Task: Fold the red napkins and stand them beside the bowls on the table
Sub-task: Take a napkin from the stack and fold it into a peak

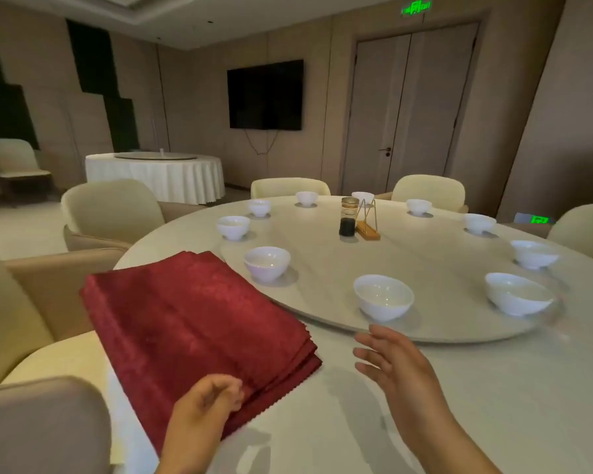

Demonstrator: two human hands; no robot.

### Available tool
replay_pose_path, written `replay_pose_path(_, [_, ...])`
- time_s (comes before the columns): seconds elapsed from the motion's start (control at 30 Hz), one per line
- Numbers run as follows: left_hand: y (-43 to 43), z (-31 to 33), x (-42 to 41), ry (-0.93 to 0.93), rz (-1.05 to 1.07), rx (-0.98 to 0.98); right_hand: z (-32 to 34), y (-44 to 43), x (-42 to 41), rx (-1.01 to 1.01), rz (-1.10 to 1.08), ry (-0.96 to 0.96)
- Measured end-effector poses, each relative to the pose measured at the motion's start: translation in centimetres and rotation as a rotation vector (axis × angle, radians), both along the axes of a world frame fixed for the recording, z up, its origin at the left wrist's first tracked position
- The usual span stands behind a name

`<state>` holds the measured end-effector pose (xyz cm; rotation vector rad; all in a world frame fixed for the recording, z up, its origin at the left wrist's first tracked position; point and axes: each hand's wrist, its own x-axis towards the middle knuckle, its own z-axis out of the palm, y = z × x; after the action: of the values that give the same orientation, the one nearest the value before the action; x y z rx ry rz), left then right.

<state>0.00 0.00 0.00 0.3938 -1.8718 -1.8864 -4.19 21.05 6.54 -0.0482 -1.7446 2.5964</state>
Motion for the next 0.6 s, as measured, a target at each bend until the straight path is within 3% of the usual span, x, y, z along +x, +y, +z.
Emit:
replay_pose_path(0.27, [-0.6,-5.0,2.1,0.150,0.014,-0.958,-2.7,-5.0,-1.6,0.681,0.205,0.175])
replay_pose_path(0.43, [-0.4,-6.4,1.5,0.212,0.052,-1.047,-4.8,-7.9,-3.7,1.307,0.350,0.477])
replay_pose_path(0.6, [-0.5,-6.6,1.5,0.240,0.105,-1.044,-6.3,-10.0,-5.9,1.612,0.338,0.479])
